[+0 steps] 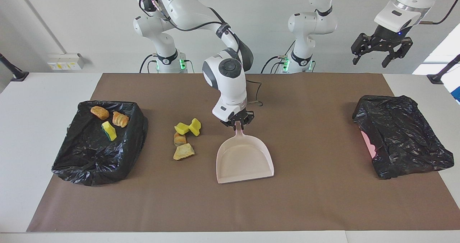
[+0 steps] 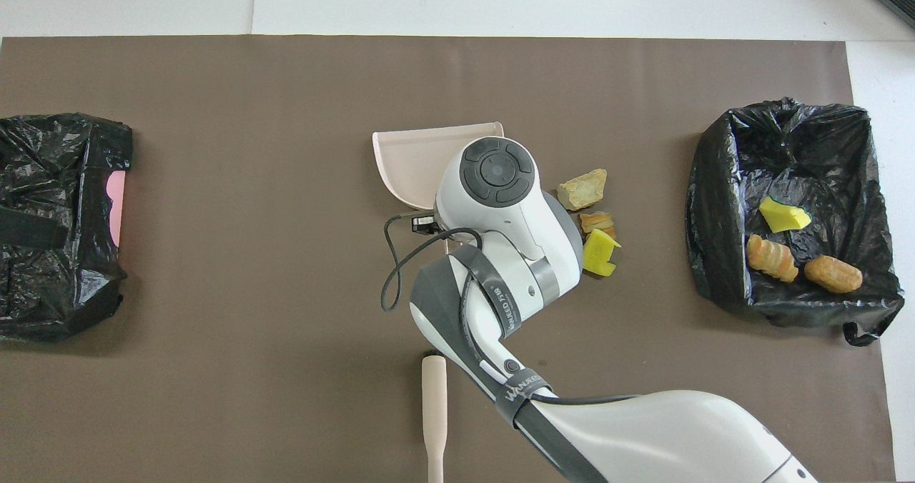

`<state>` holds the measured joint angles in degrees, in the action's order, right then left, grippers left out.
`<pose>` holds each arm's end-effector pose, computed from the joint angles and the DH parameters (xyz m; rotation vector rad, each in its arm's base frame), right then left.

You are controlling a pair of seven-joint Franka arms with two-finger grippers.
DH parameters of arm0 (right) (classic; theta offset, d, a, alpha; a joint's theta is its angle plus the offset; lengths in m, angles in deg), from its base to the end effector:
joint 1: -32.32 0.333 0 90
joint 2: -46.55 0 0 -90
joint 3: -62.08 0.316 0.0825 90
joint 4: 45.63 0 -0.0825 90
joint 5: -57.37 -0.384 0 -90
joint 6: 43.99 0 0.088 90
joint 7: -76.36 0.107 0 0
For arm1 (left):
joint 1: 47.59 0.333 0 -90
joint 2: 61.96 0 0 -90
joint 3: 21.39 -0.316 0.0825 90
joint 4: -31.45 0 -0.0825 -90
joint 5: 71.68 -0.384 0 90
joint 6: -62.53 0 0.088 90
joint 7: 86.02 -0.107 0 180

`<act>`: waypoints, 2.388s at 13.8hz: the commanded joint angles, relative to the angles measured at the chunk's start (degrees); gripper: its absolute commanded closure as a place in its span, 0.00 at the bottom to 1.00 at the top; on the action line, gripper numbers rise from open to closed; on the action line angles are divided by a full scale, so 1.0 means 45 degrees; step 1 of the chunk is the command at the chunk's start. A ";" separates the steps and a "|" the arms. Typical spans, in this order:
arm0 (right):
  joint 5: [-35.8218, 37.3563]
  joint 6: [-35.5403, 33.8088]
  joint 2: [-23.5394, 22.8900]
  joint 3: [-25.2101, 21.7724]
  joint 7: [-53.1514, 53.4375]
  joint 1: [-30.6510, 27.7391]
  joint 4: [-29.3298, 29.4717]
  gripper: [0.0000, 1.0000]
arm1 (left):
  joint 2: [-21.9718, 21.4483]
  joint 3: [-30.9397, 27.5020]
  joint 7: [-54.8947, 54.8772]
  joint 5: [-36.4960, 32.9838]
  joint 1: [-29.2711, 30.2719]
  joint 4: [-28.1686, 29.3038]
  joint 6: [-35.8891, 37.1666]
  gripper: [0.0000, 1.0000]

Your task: Sweep and dump trash in bin

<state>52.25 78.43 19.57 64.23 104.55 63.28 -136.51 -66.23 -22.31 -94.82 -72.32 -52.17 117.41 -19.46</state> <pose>0.5788 0.3779 0.3714 -3.0194 -0.0546 -0.0310 0.5144 -0.0312 0.6849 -3.1133 0.3374 -0.0075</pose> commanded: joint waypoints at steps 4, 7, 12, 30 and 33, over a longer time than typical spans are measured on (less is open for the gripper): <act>-0.0753 0.0805 -0.0314 -0.0008 0.0162 -0.0043 0.0196 0.63 | -0.0283 0.0185 -0.0038 -0.0053 0.0197 0.0352 -0.0004 0.00; -0.0854 0.0922 -0.0314 -0.0008 -0.0773 -0.0102 0.0059 0.00 | -0.0302 0.0185 -0.0057 -0.0034 0.0237 0.0429 -0.0121 0.00; -0.0854 -0.0170 0.0853 -0.0008 -0.1031 0.0055 -0.0797 0.00 | -0.0303 0.0185 -0.0096 -0.0034 0.0256 0.0430 -0.0258 0.00; -0.2942 -0.0079 0.6913 0.0031 0.2521 0.5559 -0.9214 0.00 | 0.1023 0.0224 0.4721 -0.0053 -0.4446 0.3476 -0.5646 0.00; -0.3100 0.0277 0.6991 0.0051 0.2563 0.5973 -0.9824 0.00 | 0.1902 0.0244 0.6440 -0.0053 -0.5521 0.3632 -0.6661 0.00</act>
<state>39.94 78.45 49.30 64.69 115.64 90.11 -178.54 -59.27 -20.21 -69.96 -72.26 -73.92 132.57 -46.23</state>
